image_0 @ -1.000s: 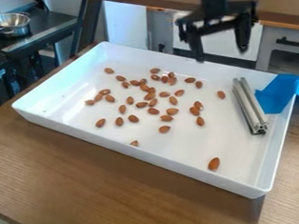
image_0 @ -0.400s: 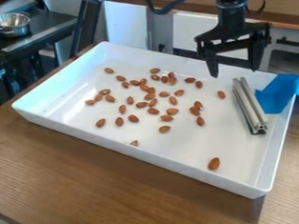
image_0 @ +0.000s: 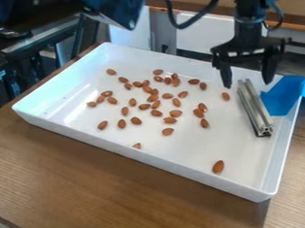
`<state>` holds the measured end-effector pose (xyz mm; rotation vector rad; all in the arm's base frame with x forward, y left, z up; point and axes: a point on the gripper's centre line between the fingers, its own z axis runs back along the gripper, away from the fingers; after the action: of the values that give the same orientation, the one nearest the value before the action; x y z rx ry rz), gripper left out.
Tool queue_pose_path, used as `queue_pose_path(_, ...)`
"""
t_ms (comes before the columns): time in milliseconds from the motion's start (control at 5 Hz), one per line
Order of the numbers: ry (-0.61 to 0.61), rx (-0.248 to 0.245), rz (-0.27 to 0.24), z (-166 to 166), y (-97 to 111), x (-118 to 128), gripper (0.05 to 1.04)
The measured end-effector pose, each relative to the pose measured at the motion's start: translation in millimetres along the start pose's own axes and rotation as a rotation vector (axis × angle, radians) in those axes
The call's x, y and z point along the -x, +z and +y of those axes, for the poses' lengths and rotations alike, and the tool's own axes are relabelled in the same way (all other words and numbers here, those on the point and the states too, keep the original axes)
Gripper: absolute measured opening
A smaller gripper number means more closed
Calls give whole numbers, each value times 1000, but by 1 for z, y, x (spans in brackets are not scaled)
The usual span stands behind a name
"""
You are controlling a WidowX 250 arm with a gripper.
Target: Sweep into pile
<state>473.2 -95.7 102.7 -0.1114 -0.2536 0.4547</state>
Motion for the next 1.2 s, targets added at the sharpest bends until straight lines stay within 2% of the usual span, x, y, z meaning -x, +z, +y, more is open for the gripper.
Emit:
queue_pose_path(200, -12, -15, 8, -7, -10, 6, 999)
queue_pose_path(400, -19, -13, 1, -14, -12, 7, 1000)
queue_pose_path(600, -18, -36, 5, -16, -23, 11, 999)
queue_pose_path(800, -16, -41, -14, -15, -22, 8, 999)
queue_pose_path(1000, -20, -60, -6, -10, -31, 12, 972)
queue_pose_path(1200, -23, -70, 14, -6, -39, 19, 698)
